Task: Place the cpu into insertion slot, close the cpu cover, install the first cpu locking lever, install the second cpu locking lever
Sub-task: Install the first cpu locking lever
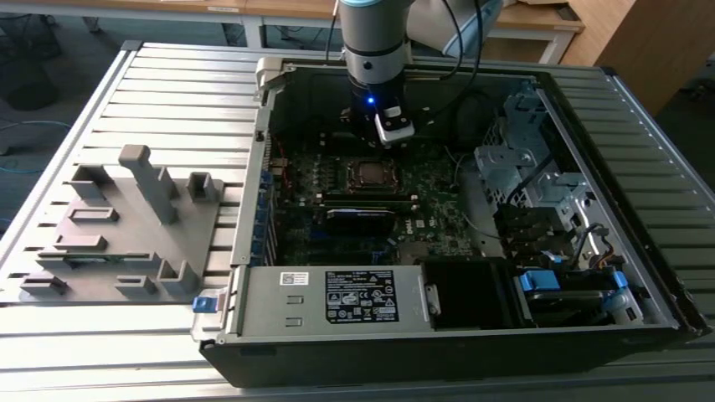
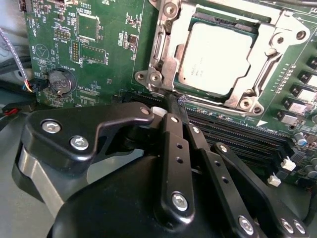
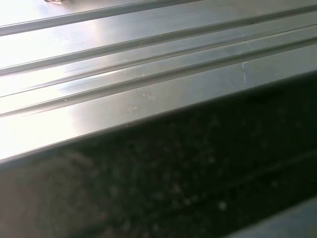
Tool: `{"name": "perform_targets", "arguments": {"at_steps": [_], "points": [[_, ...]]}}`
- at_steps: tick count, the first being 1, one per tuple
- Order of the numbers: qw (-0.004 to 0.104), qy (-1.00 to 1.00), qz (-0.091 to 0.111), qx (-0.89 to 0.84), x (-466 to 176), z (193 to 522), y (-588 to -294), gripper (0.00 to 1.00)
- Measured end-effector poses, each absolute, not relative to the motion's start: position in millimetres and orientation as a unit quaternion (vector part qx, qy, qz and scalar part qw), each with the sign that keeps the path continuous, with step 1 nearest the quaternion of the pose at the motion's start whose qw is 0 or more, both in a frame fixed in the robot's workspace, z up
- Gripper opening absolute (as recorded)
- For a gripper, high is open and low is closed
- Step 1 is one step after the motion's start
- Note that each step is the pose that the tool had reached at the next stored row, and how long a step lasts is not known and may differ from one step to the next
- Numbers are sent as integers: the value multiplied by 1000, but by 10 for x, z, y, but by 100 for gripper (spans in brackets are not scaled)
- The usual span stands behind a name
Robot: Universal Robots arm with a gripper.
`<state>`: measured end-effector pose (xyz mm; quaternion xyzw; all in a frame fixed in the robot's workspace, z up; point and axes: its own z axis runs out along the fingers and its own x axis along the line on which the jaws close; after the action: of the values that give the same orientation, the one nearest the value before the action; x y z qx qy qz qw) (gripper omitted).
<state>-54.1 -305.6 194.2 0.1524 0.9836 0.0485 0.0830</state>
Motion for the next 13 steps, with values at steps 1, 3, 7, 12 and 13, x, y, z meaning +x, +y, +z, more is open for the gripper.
{"name": "perform_targets", "arguments": {"at_steps": [1, 3, 7, 12, 13], "points": [[83, 984, 49, 152, -541, 1940, -3057, 10], [83, 984, 49, 152, -541, 1939, -3056, 10], [83, 984, 49, 152, -539, 1928, -3055, 10], [83, 984, 49, 152, -540, 1953, -3056, 10], [83, 984, 49, 152, -540, 1966, -3056, 10]]}}
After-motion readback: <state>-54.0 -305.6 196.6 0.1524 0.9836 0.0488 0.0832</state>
